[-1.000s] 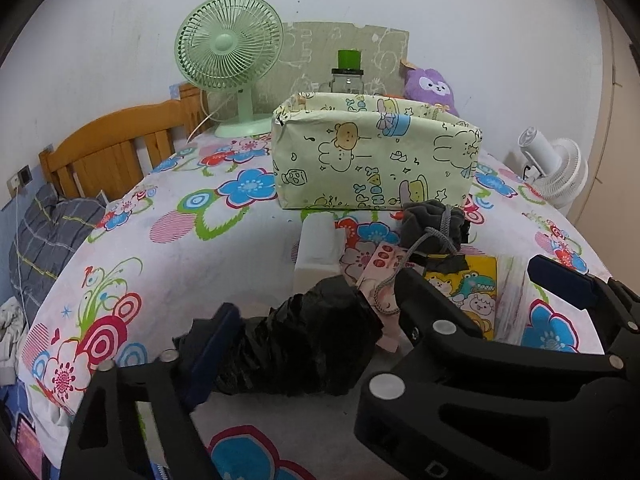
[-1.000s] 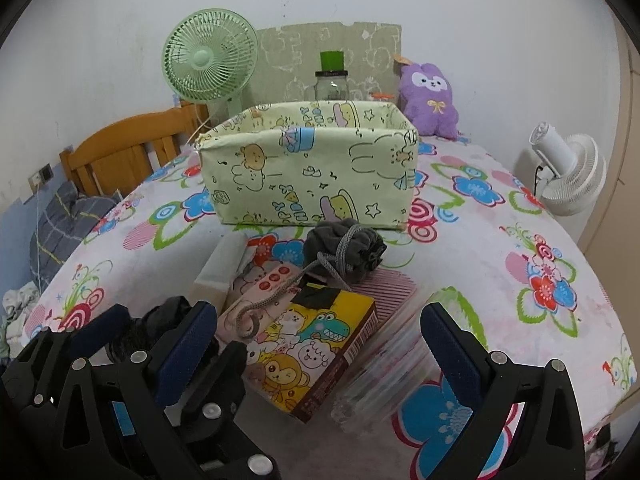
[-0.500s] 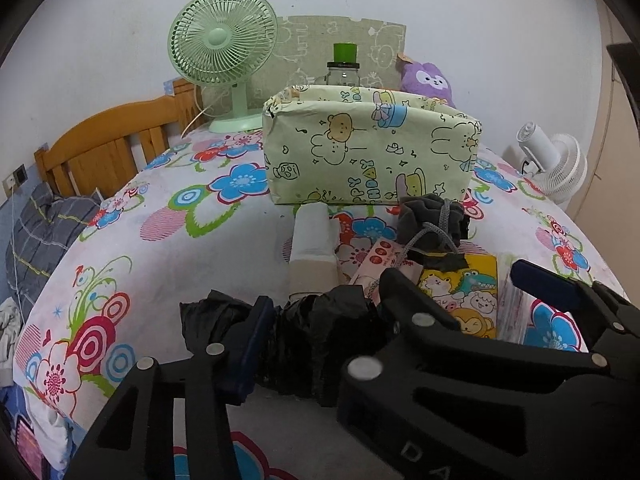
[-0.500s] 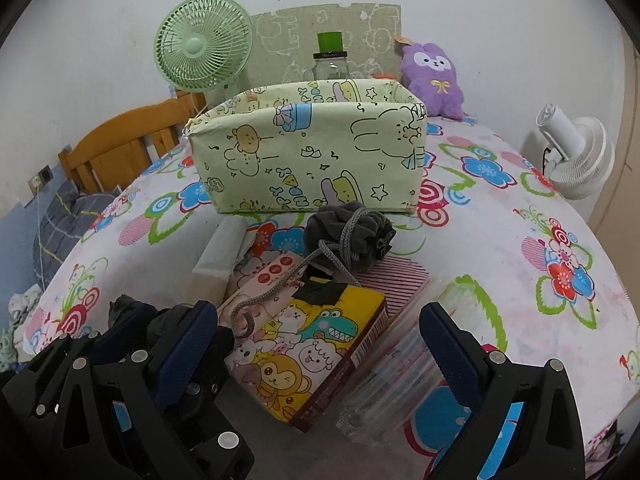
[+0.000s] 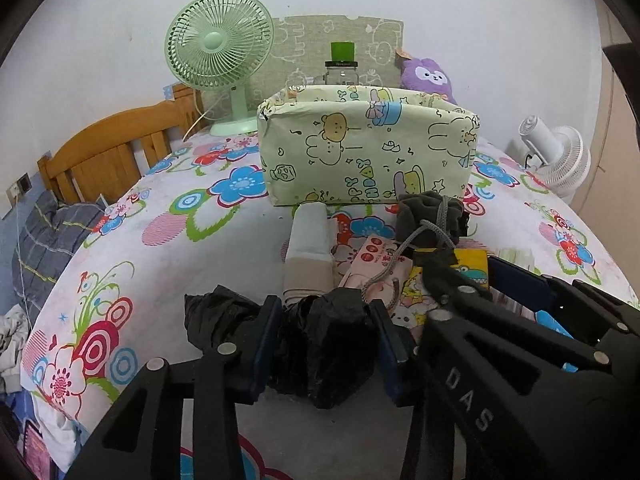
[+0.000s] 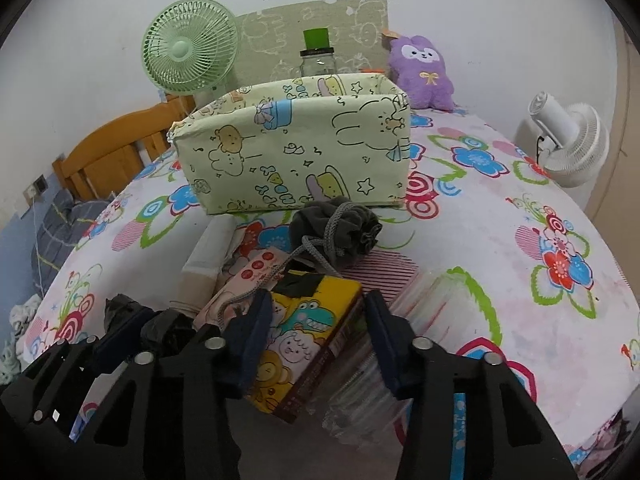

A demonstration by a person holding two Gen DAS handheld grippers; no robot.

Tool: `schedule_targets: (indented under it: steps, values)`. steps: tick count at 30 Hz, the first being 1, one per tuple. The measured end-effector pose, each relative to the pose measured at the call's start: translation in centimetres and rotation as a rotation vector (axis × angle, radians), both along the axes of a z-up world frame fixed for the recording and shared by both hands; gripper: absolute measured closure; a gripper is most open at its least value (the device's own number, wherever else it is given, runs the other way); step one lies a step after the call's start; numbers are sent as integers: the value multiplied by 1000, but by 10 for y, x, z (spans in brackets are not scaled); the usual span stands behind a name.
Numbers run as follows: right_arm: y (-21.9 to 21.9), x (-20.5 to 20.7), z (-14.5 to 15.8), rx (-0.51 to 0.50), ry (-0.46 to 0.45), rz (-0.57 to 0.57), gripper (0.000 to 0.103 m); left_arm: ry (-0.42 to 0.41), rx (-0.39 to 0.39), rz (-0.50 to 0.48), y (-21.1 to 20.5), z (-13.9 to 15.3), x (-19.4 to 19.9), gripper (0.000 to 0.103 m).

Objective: Organize soft objects
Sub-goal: 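Grasp the black umbrella with the left tool while the right tool grasps the cartoon-print box, then lift the black umbrella with the left tool while the right tool lifts the cartoon box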

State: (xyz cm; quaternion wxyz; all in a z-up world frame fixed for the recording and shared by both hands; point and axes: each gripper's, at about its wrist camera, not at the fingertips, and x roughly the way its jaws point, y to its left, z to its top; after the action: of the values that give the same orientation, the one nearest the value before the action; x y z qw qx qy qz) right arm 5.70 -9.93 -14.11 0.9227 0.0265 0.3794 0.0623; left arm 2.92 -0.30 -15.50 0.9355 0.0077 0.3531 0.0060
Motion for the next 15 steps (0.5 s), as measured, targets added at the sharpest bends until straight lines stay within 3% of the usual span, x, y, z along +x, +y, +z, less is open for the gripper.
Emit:
schedule_targets:
  steps: [4,15]
  values:
    - [-1,-2,2,8,-11,6,71,-5,-12,-4,0,2,-1,63]
    - [-4,-3,14,22,-33,6,76,-21,-20,-17,-3,13,-1,65]
